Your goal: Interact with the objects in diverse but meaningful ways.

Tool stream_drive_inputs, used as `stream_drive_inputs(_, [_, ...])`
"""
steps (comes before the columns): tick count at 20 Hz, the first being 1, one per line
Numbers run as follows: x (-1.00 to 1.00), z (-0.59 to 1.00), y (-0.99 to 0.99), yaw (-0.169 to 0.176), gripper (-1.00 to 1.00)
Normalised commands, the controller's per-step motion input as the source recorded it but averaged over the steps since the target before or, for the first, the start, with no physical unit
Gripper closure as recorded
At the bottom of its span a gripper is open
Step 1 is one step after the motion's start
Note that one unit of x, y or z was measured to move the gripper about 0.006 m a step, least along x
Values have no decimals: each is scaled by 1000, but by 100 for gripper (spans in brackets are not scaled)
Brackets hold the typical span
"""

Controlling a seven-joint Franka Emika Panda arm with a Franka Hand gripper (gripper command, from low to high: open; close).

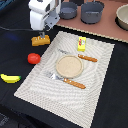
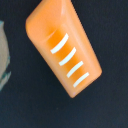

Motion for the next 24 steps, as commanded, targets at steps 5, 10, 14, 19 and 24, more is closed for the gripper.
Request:
stream_drive_inputs(5, [-485,11,-307,87,-100])
stream_drive_inputs(10, [-441,10,-433,59,-100])
stream_drive_inputs(14, [-652,-199,-394,39,-100])
stream_drive_inputs(19, [-614,-90,-149,65,-100])
stream_drive_inputs(24, [-639,-109,-3,64,-100])
